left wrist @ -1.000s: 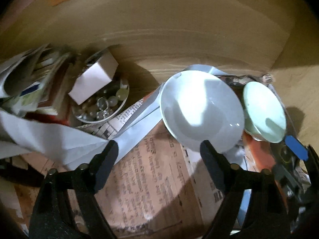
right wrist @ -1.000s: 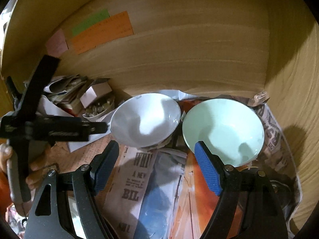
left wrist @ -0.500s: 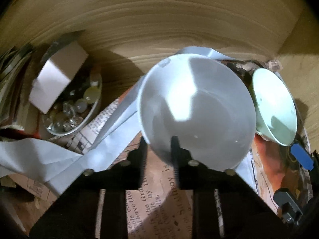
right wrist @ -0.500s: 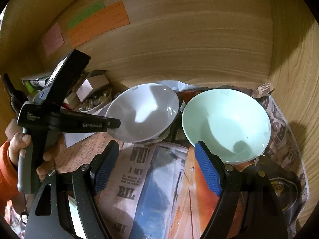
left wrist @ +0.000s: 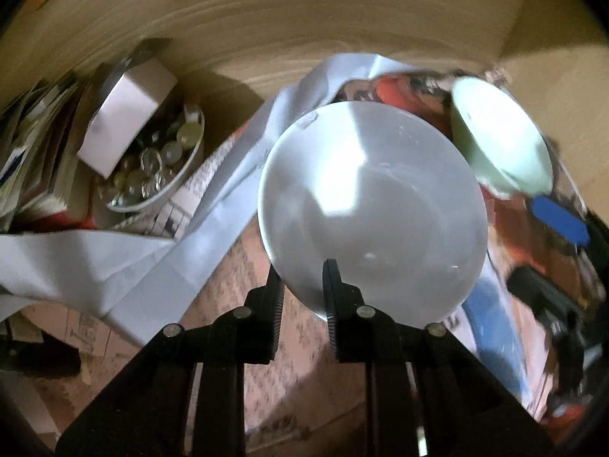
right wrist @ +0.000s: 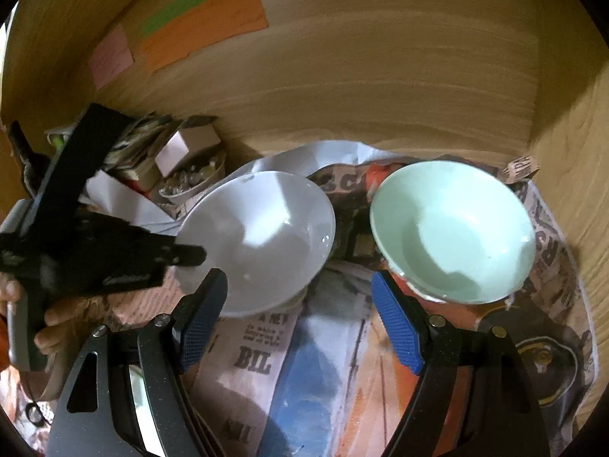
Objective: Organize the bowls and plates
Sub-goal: 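Move both tools to the white bowl and grasp its rim, then lift the white bowl with both tools and carry it over the pale grey bowl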
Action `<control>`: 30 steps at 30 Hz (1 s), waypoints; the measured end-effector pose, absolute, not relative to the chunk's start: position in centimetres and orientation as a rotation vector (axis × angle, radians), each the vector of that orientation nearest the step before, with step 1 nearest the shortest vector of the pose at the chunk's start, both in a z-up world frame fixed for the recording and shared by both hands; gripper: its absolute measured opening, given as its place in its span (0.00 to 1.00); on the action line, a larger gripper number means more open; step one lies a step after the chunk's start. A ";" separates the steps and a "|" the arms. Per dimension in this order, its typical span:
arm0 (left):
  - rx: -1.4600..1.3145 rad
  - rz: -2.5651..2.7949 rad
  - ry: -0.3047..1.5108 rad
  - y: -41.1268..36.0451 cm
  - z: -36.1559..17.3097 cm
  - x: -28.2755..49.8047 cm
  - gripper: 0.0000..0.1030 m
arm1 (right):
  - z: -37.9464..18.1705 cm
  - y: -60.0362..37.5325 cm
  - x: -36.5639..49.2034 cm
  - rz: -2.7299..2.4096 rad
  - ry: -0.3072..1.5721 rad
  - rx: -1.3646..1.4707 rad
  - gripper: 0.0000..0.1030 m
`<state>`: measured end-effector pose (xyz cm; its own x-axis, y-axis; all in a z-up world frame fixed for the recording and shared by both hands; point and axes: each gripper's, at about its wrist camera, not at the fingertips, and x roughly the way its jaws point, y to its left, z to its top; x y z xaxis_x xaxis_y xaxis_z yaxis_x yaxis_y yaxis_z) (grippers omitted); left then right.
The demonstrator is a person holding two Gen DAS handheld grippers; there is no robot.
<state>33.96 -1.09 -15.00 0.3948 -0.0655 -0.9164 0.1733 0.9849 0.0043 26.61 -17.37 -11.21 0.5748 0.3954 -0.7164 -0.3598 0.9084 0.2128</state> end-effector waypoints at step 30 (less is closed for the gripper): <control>0.130 -0.223 1.106 -0.4 -14.5 28.7 0.19 | -12.1 -15.8 27.0 0.441 0.953 0.049 0.16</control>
